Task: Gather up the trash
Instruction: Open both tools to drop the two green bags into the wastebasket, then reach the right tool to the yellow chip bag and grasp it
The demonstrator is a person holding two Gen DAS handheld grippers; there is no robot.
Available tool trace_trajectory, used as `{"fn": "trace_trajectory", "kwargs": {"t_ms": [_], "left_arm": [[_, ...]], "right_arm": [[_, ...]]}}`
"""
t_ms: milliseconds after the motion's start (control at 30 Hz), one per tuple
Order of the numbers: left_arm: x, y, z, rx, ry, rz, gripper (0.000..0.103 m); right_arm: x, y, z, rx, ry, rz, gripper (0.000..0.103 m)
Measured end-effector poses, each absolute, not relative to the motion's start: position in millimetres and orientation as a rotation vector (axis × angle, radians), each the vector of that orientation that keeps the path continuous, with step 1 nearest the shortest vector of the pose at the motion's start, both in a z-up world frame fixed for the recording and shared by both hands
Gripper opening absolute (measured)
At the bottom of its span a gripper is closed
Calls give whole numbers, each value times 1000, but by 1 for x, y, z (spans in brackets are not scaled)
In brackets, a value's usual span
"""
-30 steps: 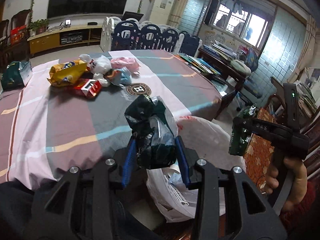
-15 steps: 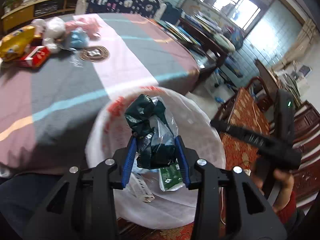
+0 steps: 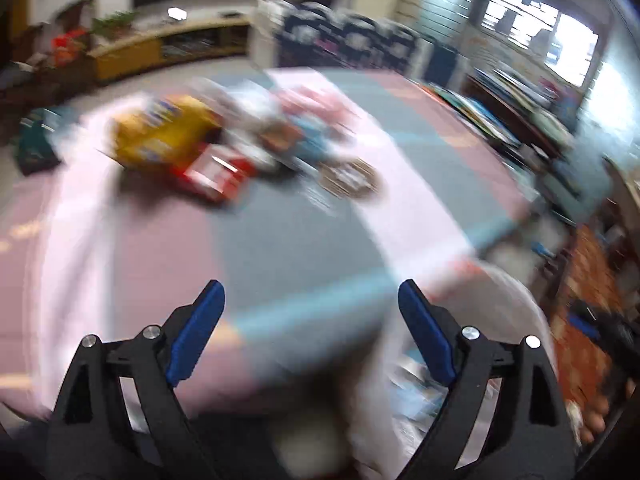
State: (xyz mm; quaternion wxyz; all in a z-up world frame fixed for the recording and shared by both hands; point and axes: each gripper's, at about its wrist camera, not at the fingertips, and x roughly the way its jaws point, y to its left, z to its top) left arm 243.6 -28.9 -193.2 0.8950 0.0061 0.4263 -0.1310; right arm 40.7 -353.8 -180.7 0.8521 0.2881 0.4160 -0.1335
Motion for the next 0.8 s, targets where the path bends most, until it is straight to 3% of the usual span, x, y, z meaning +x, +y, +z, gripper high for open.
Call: {"fn": "trace_trajectory", "kwargs": {"t_ms": [133, 300, 367, 433, 500, 800], "left_arm": [[315, 9, -171, 199, 782, -80, 91], [394, 19, -194, 327, 928, -129, 91], [407, 24, -206, 284, 982, -155, 71], [411, 31, -217, 222, 1037, -188, 20], [402, 33, -225, 188, 1043, -217, 2], [302, 79, -209, -21, 895, -231, 1]], "right_arm": [[63, -339, -184, 594, 901, -231, 75], [88, -320, -191, 579, 935, -190, 75], [97, -312, -191, 567, 949, -170, 75], [104, -304, -190, 544, 954, -160, 75], [110, -298, -188, 516, 954, -153, 75], [170, -253, -181, 423, 950, -68, 75]]}}
